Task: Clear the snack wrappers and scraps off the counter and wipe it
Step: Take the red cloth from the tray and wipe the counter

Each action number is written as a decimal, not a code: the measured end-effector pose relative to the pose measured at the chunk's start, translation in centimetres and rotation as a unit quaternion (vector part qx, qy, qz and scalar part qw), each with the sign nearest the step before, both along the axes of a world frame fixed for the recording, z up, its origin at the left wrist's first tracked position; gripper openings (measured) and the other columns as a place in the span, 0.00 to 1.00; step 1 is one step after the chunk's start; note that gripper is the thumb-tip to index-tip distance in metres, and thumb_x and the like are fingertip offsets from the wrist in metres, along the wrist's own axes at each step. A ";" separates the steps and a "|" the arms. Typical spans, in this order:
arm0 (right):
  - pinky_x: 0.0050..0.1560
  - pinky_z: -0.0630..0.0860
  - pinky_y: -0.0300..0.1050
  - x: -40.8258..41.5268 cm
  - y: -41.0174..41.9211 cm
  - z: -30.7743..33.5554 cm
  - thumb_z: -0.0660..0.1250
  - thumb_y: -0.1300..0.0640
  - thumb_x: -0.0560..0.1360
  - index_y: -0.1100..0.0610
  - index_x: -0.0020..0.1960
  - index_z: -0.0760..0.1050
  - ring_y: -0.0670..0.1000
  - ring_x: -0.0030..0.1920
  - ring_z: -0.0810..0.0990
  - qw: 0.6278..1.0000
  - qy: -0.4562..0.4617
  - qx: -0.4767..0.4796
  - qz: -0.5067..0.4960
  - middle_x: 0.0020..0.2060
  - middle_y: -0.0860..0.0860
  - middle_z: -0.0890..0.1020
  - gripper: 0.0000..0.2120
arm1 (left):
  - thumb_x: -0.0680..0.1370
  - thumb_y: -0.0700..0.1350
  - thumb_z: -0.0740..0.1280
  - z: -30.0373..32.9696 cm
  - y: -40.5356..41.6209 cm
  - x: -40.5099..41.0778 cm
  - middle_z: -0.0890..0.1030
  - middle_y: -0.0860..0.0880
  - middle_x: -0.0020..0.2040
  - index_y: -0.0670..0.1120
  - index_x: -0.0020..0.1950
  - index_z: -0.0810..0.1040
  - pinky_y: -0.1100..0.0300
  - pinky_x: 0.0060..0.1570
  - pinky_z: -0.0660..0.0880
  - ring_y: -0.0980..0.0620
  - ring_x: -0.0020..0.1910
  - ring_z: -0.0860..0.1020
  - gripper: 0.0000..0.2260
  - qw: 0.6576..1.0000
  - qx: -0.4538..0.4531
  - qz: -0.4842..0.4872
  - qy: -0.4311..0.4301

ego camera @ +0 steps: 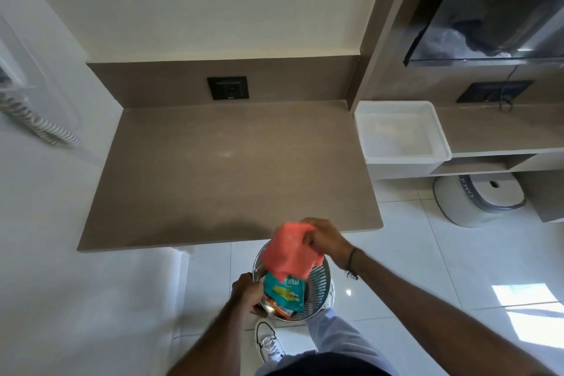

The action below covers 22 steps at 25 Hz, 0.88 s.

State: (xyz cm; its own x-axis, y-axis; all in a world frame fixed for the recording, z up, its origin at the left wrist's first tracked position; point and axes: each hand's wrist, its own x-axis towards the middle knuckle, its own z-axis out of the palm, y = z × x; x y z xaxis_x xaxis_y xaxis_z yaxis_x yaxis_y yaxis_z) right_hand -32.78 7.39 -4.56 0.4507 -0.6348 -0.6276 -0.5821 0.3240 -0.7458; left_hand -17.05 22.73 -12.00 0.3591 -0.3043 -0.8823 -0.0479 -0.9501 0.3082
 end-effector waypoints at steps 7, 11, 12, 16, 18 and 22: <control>0.60 0.79 0.57 -1.5 -6.4 0.7 0.67 0.63 0.75 0.58 0.69 0.74 0.58 0.54 0.80 0.975 0.006 0.028 -0.222 0.58 0.58 0.82 0.22 | 0.83 0.45 0.68 0.3 1.8 0.5 0.82 0.34 0.64 0.38 0.69 0.73 0.38 0.47 0.87 0.35 0.53 0.87 0.18 1.000 -0.014 -0.012 -0.007; 0.50 0.78 0.47 -3.7 -2.6 -0.8 0.74 0.52 0.69 0.55 0.58 0.79 0.58 0.52 0.84 0.931 0.144 -0.145 -0.303 0.46 0.51 0.84 0.19 | 0.82 0.42 0.70 -0.4 2.5 0.8 0.82 0.33 0.63 0.37 0.67 0.75 0.37 0.45 0.86 0.33 0.51 0.87 0.16 1.000 -0.015 0.002 -0.003; 0.46 0.75 0.44 -4.6 -1.0 -1.7 0.73 0.49 0.69 0.55 0.53 0.79 0.57 0.49 0.84 0.917 0.161 -0.179 -0.317 0.42 0.49 0.83 0.15 | 0.81 0.42 0.70 -0.8 2.6 0.8 0.82 0.33 0.62 0.37 0.67 0.76 0.36 0.45 0.86 0.33 0.51 0.87 0.16 1.000 -0.017 0.007 0.000; 0.48 0.77 0.45 -6.7 5.6 -7.9 0.70 0.48 0.72 0.54 0.52 0.79 0.57 0.51 0.84 0.927 0.256 -0.144 -0.231 0.40 0.49 0.83 0.13 | 0.81 0.50 0.71 -3.3 3.4 0.6 0.86 0.35 0.57 0.40 0.63 0.79 0.36 0.43 0.87 0.35 0.46 0.88 0.17 0.999 -0.025 0.031 0.016; 0.57 0.81 0.49 -6.6 7.8 -11.4 0.72 0.50 0.73 0.54 0.60 0.79 0.55 0.51 0.84 0.954 0.258 -0.027 -0.148 0.42 0.50 0.85 0.17 | 0.79 0.52 0.72 -5.2 3.4 0.5 0.86 0.36 0.56 0.42 0.62 0.81 0.36 0.42 0.86 0.36 0.46 0.89 0.17 0.998 -0.029 0.049 0.033; 0.58 0.82 0.62 -6.1 9.0 -17.0 0.69 0.65 0.73 0.56 0.66 0.79 0.59 0.53 0.85 0.964 0.227 0.075 -0.115 0.55 0.61 0.86 0.22 | 0.79 0.52 0.73 -9.4 3.1 -0.1 0.87 0.37 0.56 0.44 0.62 0.83 0.35 0.41 0.86 0.36 0.46 0.89 0.16 0.998 -0.019 0.043 0.035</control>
